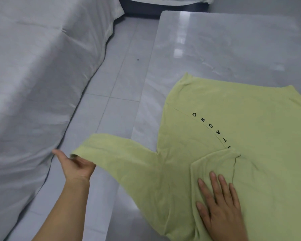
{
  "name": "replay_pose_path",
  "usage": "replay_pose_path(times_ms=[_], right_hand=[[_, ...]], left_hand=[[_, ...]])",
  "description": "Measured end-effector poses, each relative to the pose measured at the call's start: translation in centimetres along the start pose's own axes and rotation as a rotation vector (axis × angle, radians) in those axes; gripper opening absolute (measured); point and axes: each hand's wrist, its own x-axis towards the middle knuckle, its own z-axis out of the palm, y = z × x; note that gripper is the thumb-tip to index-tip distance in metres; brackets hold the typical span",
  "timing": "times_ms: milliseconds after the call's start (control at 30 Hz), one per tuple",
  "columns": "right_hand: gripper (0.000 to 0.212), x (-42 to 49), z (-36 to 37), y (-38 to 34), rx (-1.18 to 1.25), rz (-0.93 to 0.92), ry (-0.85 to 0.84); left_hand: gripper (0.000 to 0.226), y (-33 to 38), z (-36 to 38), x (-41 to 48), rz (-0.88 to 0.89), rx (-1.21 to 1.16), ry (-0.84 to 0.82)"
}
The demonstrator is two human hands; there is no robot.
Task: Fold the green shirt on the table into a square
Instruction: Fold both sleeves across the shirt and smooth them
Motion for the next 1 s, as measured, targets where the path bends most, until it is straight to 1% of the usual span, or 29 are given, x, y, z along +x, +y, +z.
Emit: replay_pose_path(times_ms=[33, 133, 167, 200, 267, 300, 333, 433, 533, 600, 700, 733, 800, 833, 867, 933, 967, 1000], right_hand=[[0.054, 0.0, 0.0, 0.0, -0.004, 0.001, 0.000], [0.055, 0.2, -0.1, -0.1, -0.001, 0.001, -0.016], [0.055, 0.2, -0.2, -0.1, 0.007, -0.003, -0.031], [0.055, 0.1, -0.3, -0.1, 0.022, -0.007, -0.041], [0.056, 0.2, -0.9, -0.2, 0.097, 0.017, -0.070], [0.056, 0.6, -1.5, -0.5, 0.155, 0.037, -0.082], [0.055, 1.2, -2.0, -0.9, 0.215, 0.039, -0.086], [0.055, 4.3, -4.1, -4.0, 0.475, -0.028, -0.038], [0.060, 7.1, -6.6, -7.9, 0.787, -0.008, -0.038], [0.064, 8.0, -7.8, -9.5, 0.937, 0.049, -0.055], [0.066, 8.5, -9.1, -10.2, 1.182, 0.270, -0.103], [0.064, 8.7, -9.6, -10.3, 1.254, 0.305, -0.122], [0.049, 9.4, -11.3, -11.0, 1.365, 0.317, -0.158], [0.046, 10.0, -12.5, -11.4, 1.417, 0.307, -0.167], [0.050, 10.6, -13.7, -11.9, 1.467, 0.257, -0.151], [0.074, 12.0, -16.1, -12.5, 1.534, 0.113, -0.098], [0.082, 12.4, -17.2, -12.5, 1.515, 0.017, -0.019], [0.083, 12.9, -18.0, -12.1, 1.483, -0.007, 0.104]], left_hand=[[0.128, 0.8, 0.3, 0.0, 0.026, 0.038, -0.035], [0.101, 2.7, 2.0, -0.7, 0.073, 0.113, -0.143], [0.097, 3.3, 2.5, -1.0, 0.081, 0.118, -0.177], [0.097, 3.8, 3.0, -1.3, 0.092, 0.119, -0.217], [0.107, 4.7, 3.7, -2.1, 0.108, 0.118, -0.281], [0.110, 5.0, 4.1, -2.5, 0.113, 0.114, -0.297], [0.108, 5.3, 4.4, -2.8, 0.114, 0.103, -0.318], [0.084, 6.2, 5.6, -3.9, 0.114, 0.088, -0.383], [0.075, 7.7, 7.3, -5.0, 0.137, 0.082, -0.458], [0.064, 8.8, 8.5, -5.7, 0.163, 0.067, -0.544], [0.068, 9.4, 10.3, -6.7, 0.130, 0.077, -0.605], [0.065, 9.1, 11.0, -7.4, 0.084, 0.064, -0.662], [0.059, 7.2, 12.6, -9.4, -0.024, 0.063, -0.804], [0.062, 5.8, 13.8, -10.9, -0.018, 0.143, -0.823], [0.067, 3.8, 14.7, -12.4, 0.019, 0.254, -0.814], [0.073, -0.9, 16.9, -16.1, 0.093, 0.497, -0.796], [0.072, -3.5, 17.9, -18.0, 0.142, 0.686, -0.832], [0.069, -6.1, 18.6, -19.6, 0.206, 0.897, -0.899]])
